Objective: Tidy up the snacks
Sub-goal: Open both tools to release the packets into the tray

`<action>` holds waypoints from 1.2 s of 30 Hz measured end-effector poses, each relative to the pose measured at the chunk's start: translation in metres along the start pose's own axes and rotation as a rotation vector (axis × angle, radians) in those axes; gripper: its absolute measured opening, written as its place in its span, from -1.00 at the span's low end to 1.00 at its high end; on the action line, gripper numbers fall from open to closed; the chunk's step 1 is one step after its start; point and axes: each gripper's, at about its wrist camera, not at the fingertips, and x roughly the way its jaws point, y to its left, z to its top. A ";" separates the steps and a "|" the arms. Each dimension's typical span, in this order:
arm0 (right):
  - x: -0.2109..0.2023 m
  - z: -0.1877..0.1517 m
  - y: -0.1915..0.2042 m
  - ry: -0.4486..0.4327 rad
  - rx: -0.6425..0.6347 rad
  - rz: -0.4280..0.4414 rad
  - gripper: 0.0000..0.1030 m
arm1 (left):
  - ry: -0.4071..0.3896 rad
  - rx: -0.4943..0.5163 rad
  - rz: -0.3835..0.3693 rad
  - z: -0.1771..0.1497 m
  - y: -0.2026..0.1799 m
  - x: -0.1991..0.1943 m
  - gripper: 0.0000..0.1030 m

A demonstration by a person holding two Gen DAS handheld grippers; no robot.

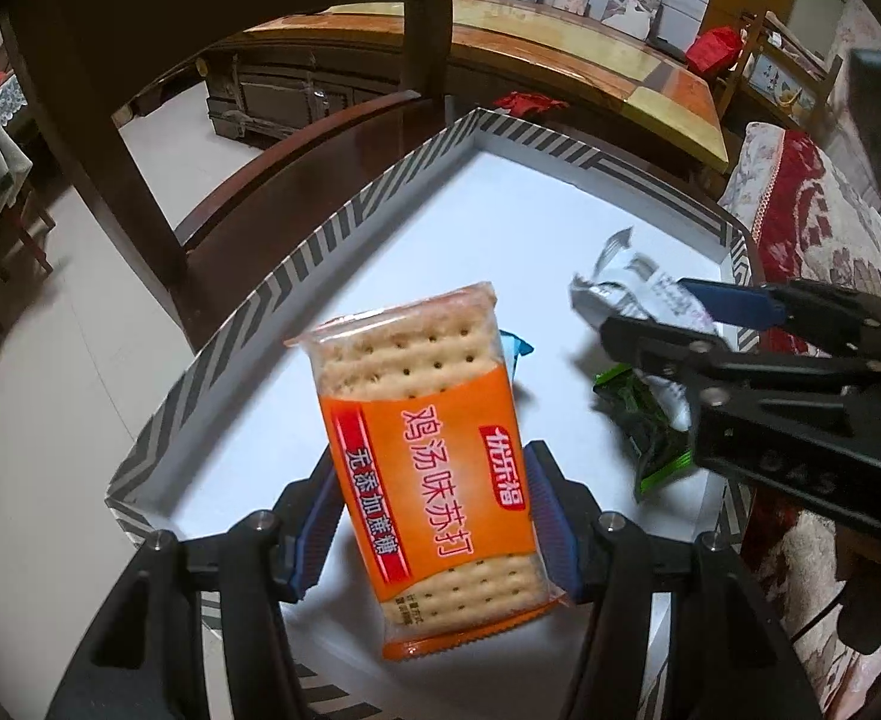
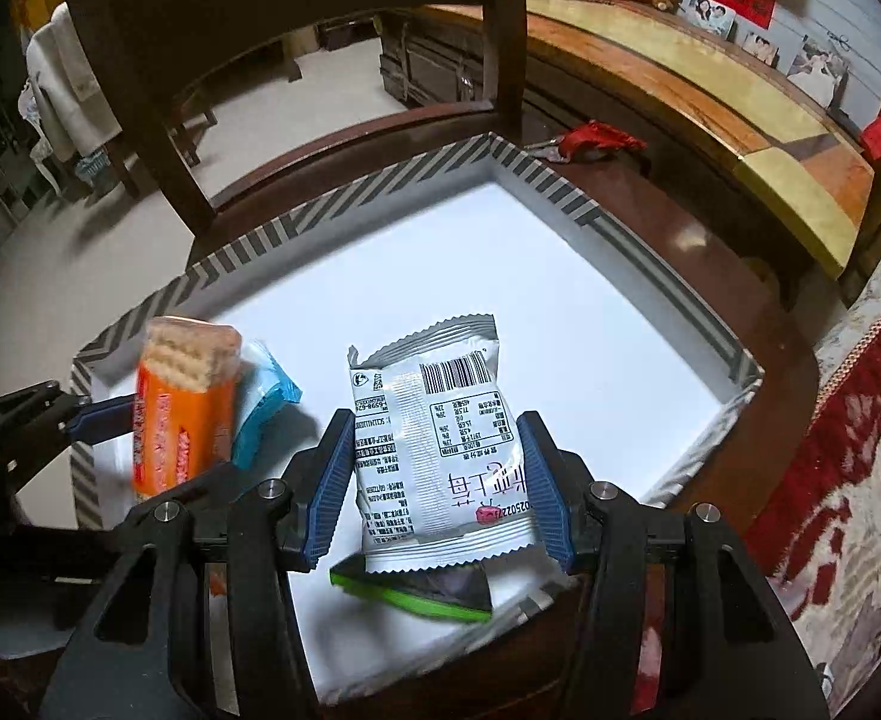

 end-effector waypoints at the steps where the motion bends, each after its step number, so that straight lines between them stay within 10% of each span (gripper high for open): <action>1: 0.003 0.001 0.001 0.004 0.000 0.001 0.04 | 0.000 0.001 0.000 0.000 0.000 0.000 0.18; 12: 0.011 0.001 0.004 0.037 0.014 0.005 0.07 | 0.006 -0.016 0.004 0.001 0.003 -0.002 0.32; 36: -0.100 -0.044 0.015 -0.178 0.087 -0.203 0.07 | -0.082 -0.058 -0.063 -0.009 -0.007 -0.048 0.63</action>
